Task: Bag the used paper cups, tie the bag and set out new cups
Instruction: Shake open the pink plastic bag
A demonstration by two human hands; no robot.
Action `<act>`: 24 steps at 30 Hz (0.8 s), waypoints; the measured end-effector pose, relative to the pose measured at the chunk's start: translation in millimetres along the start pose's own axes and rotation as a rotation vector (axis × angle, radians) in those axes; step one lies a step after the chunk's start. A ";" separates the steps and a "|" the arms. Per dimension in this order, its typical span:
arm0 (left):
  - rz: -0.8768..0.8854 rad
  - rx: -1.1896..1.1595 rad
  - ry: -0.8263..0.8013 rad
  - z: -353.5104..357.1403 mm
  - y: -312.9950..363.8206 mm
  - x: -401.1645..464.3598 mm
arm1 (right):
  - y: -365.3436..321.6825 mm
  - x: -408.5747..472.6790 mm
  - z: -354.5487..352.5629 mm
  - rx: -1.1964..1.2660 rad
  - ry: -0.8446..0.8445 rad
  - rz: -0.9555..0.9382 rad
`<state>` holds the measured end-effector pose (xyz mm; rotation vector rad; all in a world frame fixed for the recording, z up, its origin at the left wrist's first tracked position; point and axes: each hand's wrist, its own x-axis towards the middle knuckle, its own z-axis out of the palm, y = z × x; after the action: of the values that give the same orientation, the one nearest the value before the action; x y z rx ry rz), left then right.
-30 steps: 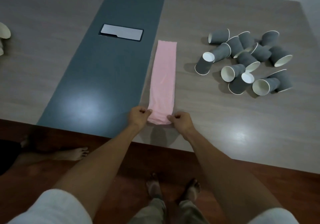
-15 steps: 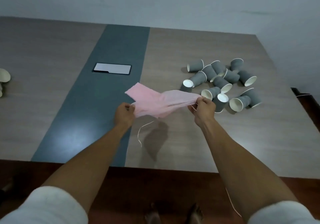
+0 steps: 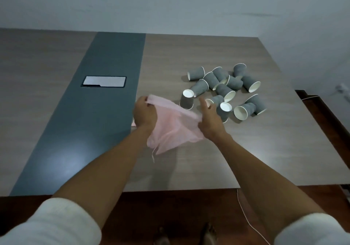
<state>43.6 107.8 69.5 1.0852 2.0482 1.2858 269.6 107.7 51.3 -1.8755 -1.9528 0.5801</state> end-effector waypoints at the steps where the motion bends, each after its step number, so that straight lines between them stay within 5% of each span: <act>1: -0.014 -0.041 0.067 -5.8 2.5 8.3 | 11.8 -1.4 -3.4 -0.101 0.055 0.064; 4: -0.056 -0.040 0.206 -27.8 6.7 26.8 | 41.6 1.6 -16.0 -0.020 0.230 0.453; 6: -0.087 0.151 0.048 -34.8 2.3 34.0 | 44.0 12.0 -26.1 0.515 0.299 0.758; 8: -0.270 0.155 -0.229 -33.0 -0.3 35.3 | 35.7 18.8 -35.7 0.901 0.330 0.807; 10: -0.472 -0.098 -0.301 -31.6 15.7 28.6 | 18.1 23.8 -43.4 0.816 0.301 0.699; 12: -0.420 -0.266 -0.035 -29.4 44.5 27.1 | -2.8 29.7 -50.9 0.564 0.373 0.533; 14: -0.184 -0.466 0.297 -33.2 79.0 32.6 | -30.1 34.2 -63.7 0.553 0.589 0.249; 17: 0.391 -0.480 0.393 -33.8 101.5 23.1 | -61.4 38.4 -67.9 0.633 0.908 -0.175; 19: 0.552 -0.256 0.256 -23.8 74.6 9.8 | -60.3 32.1 -50.2 0.593 0.783 -0.242; 22: 0.004 0.208 -0.220 -22.2 6.4 -7.3 | -23.0 13.9 -10.0 0.154 0.094 -0.151; 24: -0.199 0.407 -0.325 -35.4 -23.2 -7.8 | 1.2 5.4 7.9 -0.101 -0.072 0.002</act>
<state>13.3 77.7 64.0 1.1365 2.1425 0.5633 266.2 112.8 43.9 -1.9419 -2.0620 0.5663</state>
